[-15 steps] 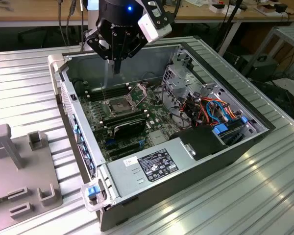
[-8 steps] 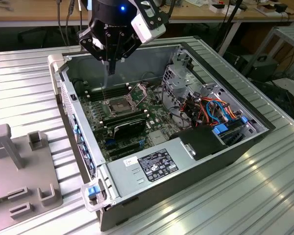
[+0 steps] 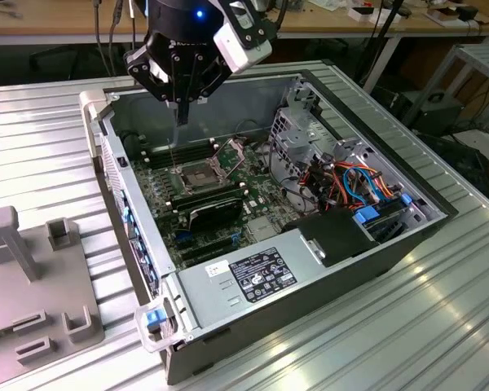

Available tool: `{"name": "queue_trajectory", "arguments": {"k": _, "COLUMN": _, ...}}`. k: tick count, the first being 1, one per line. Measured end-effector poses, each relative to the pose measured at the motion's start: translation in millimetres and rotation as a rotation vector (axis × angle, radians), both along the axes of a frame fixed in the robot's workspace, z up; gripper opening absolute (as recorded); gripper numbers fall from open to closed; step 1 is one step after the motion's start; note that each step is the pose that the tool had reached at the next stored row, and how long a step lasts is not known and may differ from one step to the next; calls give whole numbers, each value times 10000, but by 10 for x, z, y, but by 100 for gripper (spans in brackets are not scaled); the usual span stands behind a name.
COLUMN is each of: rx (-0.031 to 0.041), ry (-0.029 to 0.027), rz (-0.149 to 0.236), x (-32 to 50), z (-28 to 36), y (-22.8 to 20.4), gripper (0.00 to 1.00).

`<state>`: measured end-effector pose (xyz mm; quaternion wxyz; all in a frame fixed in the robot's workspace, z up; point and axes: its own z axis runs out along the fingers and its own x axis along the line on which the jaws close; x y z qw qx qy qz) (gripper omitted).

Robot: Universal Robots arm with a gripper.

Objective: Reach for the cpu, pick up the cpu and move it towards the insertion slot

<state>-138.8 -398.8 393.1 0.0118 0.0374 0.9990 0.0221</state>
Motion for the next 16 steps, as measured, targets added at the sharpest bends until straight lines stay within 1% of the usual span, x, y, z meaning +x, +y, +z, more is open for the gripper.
{"name": "queue_trajectory", "arguments": {"k": 16, "rx": 0, "ry": 9, "rz": 0, "x": -85, "z": -2, "y": 0, "gripper": 11}}
